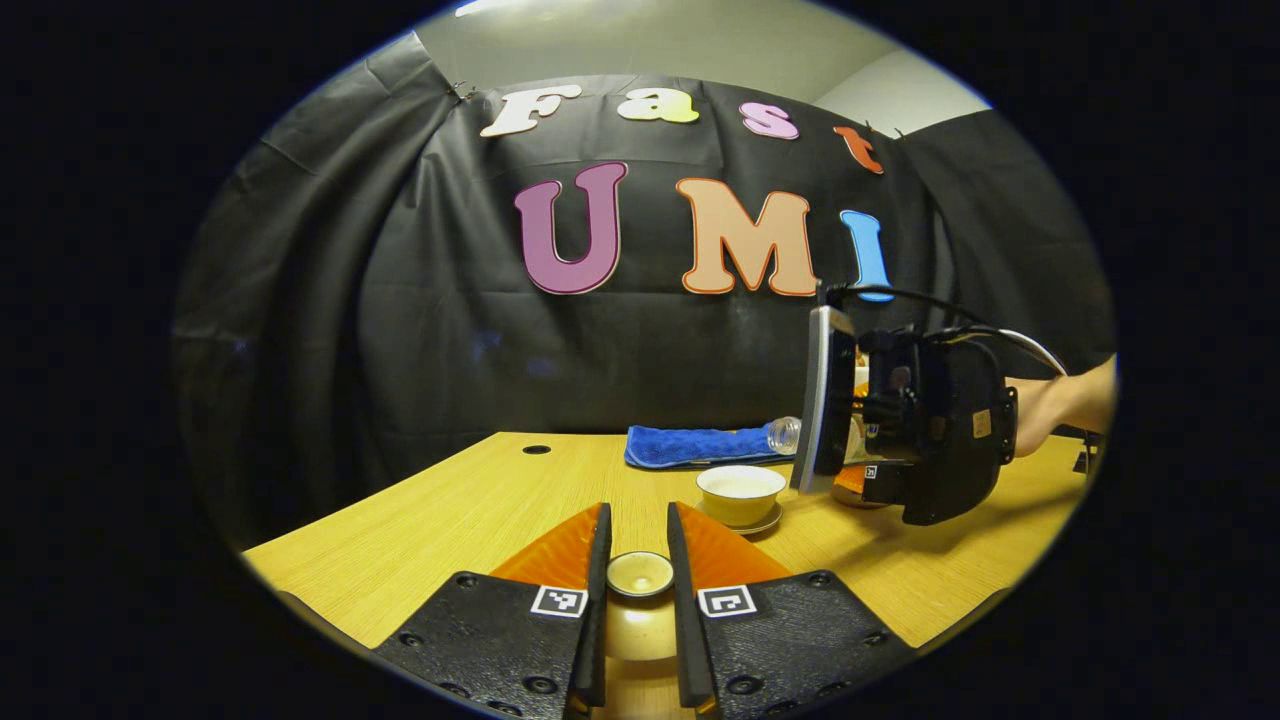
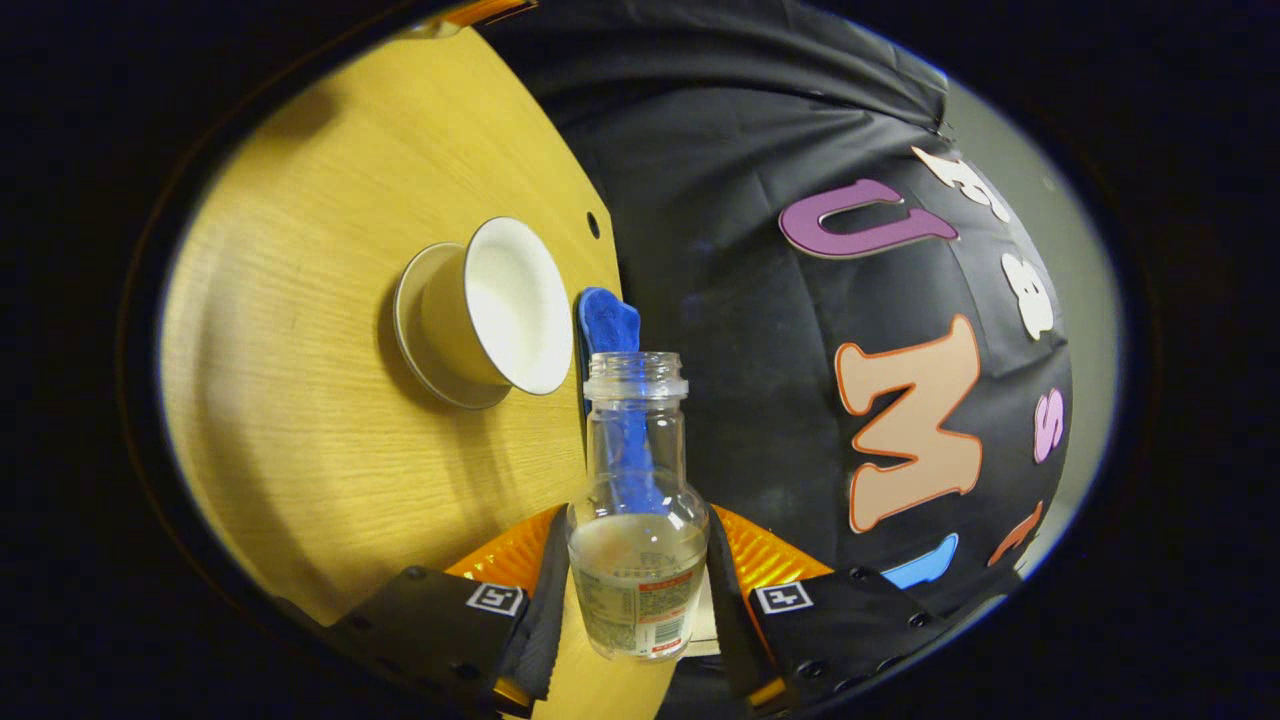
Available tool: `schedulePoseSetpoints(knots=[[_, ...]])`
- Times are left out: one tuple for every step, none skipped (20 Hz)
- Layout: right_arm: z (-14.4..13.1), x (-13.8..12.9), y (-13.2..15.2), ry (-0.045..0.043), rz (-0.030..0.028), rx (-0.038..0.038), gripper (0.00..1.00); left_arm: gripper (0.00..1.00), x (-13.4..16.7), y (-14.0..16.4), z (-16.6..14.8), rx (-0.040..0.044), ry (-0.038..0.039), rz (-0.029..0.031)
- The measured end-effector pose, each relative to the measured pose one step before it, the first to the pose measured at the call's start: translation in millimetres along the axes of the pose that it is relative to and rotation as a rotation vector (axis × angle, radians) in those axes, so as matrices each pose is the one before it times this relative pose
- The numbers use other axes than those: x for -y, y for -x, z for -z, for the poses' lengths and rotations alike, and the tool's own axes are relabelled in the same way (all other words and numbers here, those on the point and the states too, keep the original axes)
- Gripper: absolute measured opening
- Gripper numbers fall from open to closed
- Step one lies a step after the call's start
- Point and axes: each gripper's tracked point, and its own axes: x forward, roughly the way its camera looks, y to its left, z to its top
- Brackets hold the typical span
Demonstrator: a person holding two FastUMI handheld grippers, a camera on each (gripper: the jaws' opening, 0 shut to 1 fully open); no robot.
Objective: Open the teacup lid with one hand, grasp the water bottle and pour water into the teacup with the other hand; after pouring, place the water bottle on the coaster and then close the teacup lid.
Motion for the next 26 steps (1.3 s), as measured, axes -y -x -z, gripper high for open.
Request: schedulePoseSetpoints(knots=[[-0.33,-0.97,-1.54,0.03665,0.00168,0.00117,0.68,0.26,-0.02,-0.91,-0.26,-0.00061,-0.00067,0.00023],[0.28,-0.32,-0.57,0.03839,0.00133,-0.00053,0.68,0.25,-0.27,0.67,0.52,0.00049,0.00021,-0.00006],[-1.68,-1.85,-0.52,0.03229,0.00207,0.00418,0.68,0.26,0.23,-0.25,-0.33,-0.00012,-0.00056,0.00012],[-0.4,-1.58,-0.97,0.02985,-0.00201,0.0049,0.68,0.26,0.01,-0.37,0.72,0.00036,0.00054,0.00025],[-0.32,0.46,-2.03,0.02388,-0.00087,0.00139,0.68,0.26,0.14,-0.37,-0.29,-0.00039,0.00022,0.0002],[-0.29,0.96,-0.71,0.01764,0.00273,0.0027,0.68,0.25,-0.59,0.87,-0.09,0.00048,-0.00006,-0.00003],[-0.67,1.11,-1.37,0.01409,0.00274,0.00138,0.68,0.25,-0.05,0.4,-0.24,-0.00005,-0.0002,-0.00003],[-1.21,1.12,-2.21,0.0147,-0.00017,0.00325,0.68,0.25,0.23,0.22,0.3,0.00018,0.00009,-0.00004],[-1.79,1.11,-2.25,0.02182,-0.00141,0.00545,0.68,0.25,-0.1,-0.16,-0.1,0.00017,-0.00004,0.0001],[-3.19,0.1,0.5,0.0317,0.00353,0.00897,0.68,0.25,0.26,-0.66,0.89,-0.00006,0.0,0.0],[-3.85,2.12,0.23,0.03202,0.01233,0.0112,0.68,0.25,-0.11,-0.18,-0.28,0.0002,-0.00032,0.00012],[-2.25,1.71,0.96,0.02688,0.00965,0.00814,0.68,0.25,-0.04,-0.35,0.06,0.00021,0.00018,0.00002],[-0.43,-0.34,0.06,0.02303,0.00118,0.00704,0.68,0.25,-0.23,0.18,-0.11,-0.00037,0.00023,0.00006],[-1.29,0.32,0.33,0.02104,0.00206,0.00548,0.68,0.25,-0.14,0.85,0.45,-0.00019,0.00018,-0.00017],[-2.05,2.09,0.47,0.02229,0.00669,0.00616,0.68,0.25,0.4,-0.23,-0.27,0.00024,-0.00022,0.00006],[-1.89,2.93,0.24,0.024,0.00835,0.00409,0.68,0.26,-0.25,0.0,-0.02,-0.00012,0.00026,-0.00016],[-0.85,1.84,-0.22,0.02079,0.00571,0.00512,0.68,0.25,0.18,0.12,-0.24,-0.00017,-0.00007,0.00009],[0.14,0.61,0.28,0.01644,0.00358,0.00314,0.68,0.25,0.26,0.11,0.65,0.0001,0.00037,-0.00001],[-0.13,2.01,0.08,0.01797,0.00508,0.0047,0.68,0.25,-0.04,-0.54,-0.49,-0.0002,0.0,-0.00006],[-0.58,1.9,0.4,0.01999,0.00546,0.00477,0.67,0.25,0.05,0.04,0.8,0.00017,0.00002,-0.00011],[-1.62,2.51,-1.46,0.01993,0.00412,0.00435,0.67,0.25,0.05,0.19,-0.52,-0.00033,0.00077,0.00008],[-0.82,1.72,-0.06,0.01795,0.00154,0.00517,0.67,0.25,0.19,-0.71,0.38,-0.00034,0.00001,-0.00006],[0.31,-1.04,0.48,0.01629,-0.00083,0.00384,0.67,0.25,0.14,0.02,-0.43,0.00032,0.00004,-0.00001],[-0.8,-1.13,0.47,0.01719,-0.00084,0.00596,0.67,0.25,-0.2,0.47,0.47,-0.00043,0.00029,-0.00003],[-2.05,0.8,1.12,0.02098,0.00102,0.00693,0.67,0.25,-0.06,-0.01,-0.48,0.00025,-0.00021,0.00004],[-1.3,1.77,-0.25,0.0193,0.0026,0.00736,0.67,0.27,0.12,0.34,0.57,-0.0001,0.00009,-0.00011]])
